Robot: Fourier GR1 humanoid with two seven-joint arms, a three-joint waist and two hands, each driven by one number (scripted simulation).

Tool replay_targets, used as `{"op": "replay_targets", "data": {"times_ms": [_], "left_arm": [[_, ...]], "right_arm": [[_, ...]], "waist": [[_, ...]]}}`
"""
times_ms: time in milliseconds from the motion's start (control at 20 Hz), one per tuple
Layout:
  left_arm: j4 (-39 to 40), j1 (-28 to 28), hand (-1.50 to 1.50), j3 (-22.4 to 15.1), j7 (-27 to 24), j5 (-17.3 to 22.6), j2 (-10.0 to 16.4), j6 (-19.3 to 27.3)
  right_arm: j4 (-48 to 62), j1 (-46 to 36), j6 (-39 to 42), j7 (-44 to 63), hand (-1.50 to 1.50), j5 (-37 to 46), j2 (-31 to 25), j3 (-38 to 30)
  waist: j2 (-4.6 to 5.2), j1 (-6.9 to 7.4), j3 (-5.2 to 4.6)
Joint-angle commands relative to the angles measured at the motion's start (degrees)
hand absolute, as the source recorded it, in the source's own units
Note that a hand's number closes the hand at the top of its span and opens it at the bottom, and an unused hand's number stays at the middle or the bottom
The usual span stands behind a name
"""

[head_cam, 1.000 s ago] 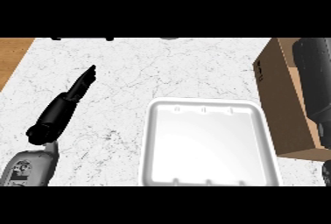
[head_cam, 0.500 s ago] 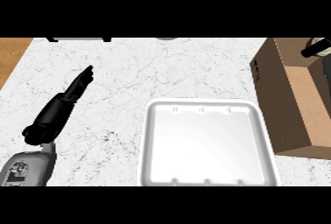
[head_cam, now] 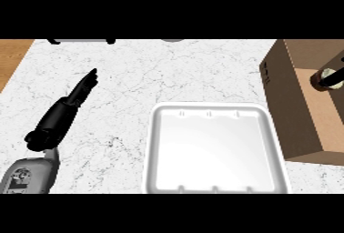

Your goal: Pick the cupcake from the tray and place it in the cardboard box

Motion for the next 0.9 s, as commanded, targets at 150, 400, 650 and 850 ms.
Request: {"op": "replay_targets", "data": {"times_ms": [150, 400, 650, 850], "left_arm": [[2.2, -0.14, 0.0, 1.51, -1.39, 0.21, 0.44, -0.31], [0.12, -0.54, 0.0, 1.06, 0.51, 0.54, 0.15, -0.35], [0.47, 0.59, 0.0, 0.34, 0.49, -0.84, -0.67, 0.82], [1.14, -0.33, 0.0, 0.53, -0.09, -0.81, -0.59, 0.41]], "right_arm": [[-6.8, 4.73, -1.04, -13.77, -1.5, -7.48, -1.61, -1.81], [-15.85, -0.38, -18.76, -17.51, -1.5, -17.57, 2.77, -12.57], [-20.67, 2.58, -25.08, -20.78, -1.5, -28.48, 4.23, -23.18], [-23.89, 7.32, -27.3, -24.16, -1.5, -33.63, 5.14, -26.11]], "waist": [[0.08, -0.05, 0.02], [-0.46, -0.66, 0.31], [-0.28, -1.27, 0.17], [-0.02, -0.52, 0.04]]}}
